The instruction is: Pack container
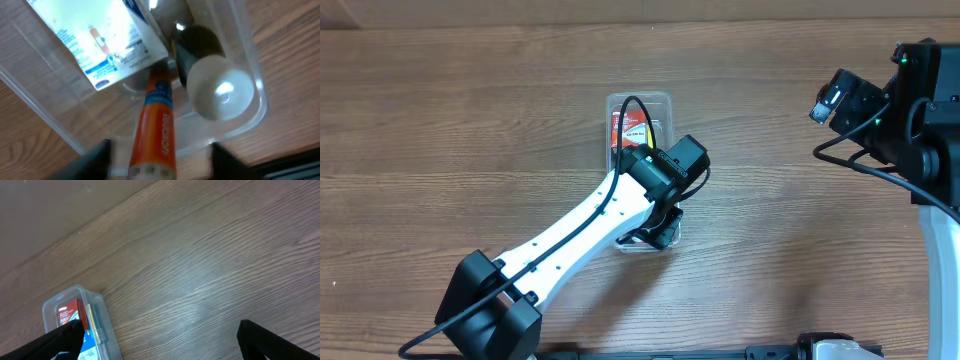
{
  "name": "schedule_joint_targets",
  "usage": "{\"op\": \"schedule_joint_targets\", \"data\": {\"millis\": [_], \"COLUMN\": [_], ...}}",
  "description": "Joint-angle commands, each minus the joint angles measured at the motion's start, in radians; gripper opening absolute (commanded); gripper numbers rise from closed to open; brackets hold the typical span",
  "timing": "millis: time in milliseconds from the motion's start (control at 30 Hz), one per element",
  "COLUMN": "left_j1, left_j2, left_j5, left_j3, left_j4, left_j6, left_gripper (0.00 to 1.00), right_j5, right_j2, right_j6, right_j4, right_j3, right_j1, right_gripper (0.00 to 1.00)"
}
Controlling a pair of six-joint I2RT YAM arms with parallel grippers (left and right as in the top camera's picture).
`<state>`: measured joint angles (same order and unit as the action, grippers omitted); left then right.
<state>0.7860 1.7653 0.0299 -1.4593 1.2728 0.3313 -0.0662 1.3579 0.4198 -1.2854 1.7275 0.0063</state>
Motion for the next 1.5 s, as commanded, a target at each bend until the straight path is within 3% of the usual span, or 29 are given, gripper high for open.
{"op": "schedule_joint_targets", "data": {"millis": [0, 167, 367, 567, 1100, 1233, 1467], "left_j1": [-0.001, -0.038, -0.166, -0.287, -0.29, -0.36, -0.623], "left_j2": [-0.05, -0.119, -0.253, -0.407, -0.469, -0.523, -0.79], "left_j5": [-0.023, 0.029, 0.315, 0.316, 0.269, 0.282, 0.0], "left_j3": [-0.084, -0.291, -0.551, -0.564, -0.563, -0.492, -0.033], "left_j4": [0.055, 0.186, 0.342, 0.377, 0.415, 0.304, -0.06], "left_j6": [0.006, 0.006, 0.049, 0.078, 0.028, -0.028, -0.247], "left_gripper": [1.0, 1.0, 1.0, 1.0, 1.0, 1.0, 1.0], "right_j5": [0.0, 0.0, 0.0, 0.0, 0.0, 0.0, 0.0], "right_j2": [-0.011, -0.011, -0.011, -0.011, -0.011, -0.011, -0.011], "right_j6": [0.007, 0.007, 0.007, 0.007, 0.007, 0.007, 0.007], "right_j4": [0.004, 0.004, 0.004, 0.004, 0.004, 0.004, 0.004], "right_j3": [0.006, 0.006, 0.006, 0.006, 0.006, 0.006, 0.006], "right_j1": [-0.004, -0.004, -0.004, -0.004, -0.004, -0.004, -0.004], "right_gripper": [1.0, 1.0, 1.0, 1.0, 1.0, 1.0, 1.0]}}
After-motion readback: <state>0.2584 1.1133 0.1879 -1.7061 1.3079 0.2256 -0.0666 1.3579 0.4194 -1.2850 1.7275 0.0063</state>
